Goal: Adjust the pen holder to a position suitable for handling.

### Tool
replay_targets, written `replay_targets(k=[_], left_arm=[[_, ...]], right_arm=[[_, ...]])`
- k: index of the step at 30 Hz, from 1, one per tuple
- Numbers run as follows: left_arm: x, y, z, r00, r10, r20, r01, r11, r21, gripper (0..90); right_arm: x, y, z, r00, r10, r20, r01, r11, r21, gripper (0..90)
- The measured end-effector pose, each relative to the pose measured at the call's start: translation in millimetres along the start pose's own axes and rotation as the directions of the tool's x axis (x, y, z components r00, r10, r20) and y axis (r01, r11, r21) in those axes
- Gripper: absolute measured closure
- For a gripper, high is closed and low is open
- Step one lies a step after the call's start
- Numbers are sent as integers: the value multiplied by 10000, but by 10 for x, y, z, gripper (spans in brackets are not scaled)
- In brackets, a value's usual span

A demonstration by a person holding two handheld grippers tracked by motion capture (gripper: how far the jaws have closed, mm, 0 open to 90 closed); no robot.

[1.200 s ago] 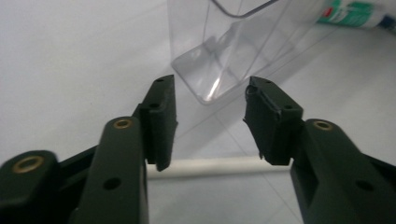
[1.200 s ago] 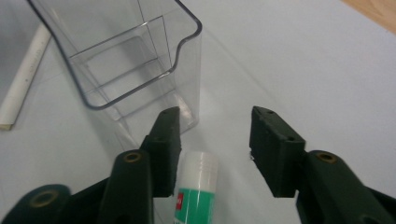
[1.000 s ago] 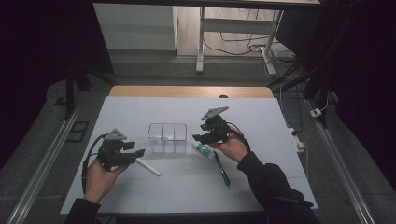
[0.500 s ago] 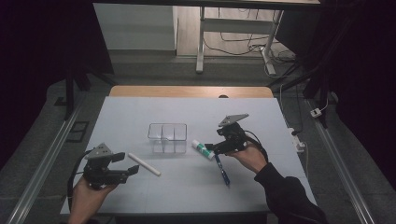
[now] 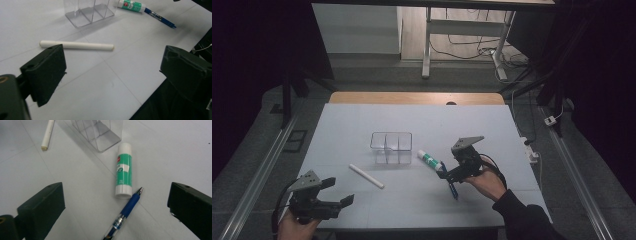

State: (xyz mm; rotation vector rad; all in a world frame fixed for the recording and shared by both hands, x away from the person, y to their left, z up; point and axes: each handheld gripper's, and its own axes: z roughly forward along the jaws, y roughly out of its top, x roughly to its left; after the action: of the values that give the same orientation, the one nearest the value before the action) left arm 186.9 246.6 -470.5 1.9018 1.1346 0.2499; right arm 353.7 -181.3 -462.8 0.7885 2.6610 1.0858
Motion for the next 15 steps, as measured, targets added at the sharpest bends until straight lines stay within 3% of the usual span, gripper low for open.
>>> replay_targets(k=[7,15], left_arm=[[-3,-128,-86,9998,-190,-97,190,9998,-3,25],[-8,-157,-87,9995,-85,-309,92,9997,216,17]], right_arm=[[75,-99,-69,9993,169,341,-165,9998,-122,0],[124,-164,-12,9995,92,316,-106,9990,435,0]])
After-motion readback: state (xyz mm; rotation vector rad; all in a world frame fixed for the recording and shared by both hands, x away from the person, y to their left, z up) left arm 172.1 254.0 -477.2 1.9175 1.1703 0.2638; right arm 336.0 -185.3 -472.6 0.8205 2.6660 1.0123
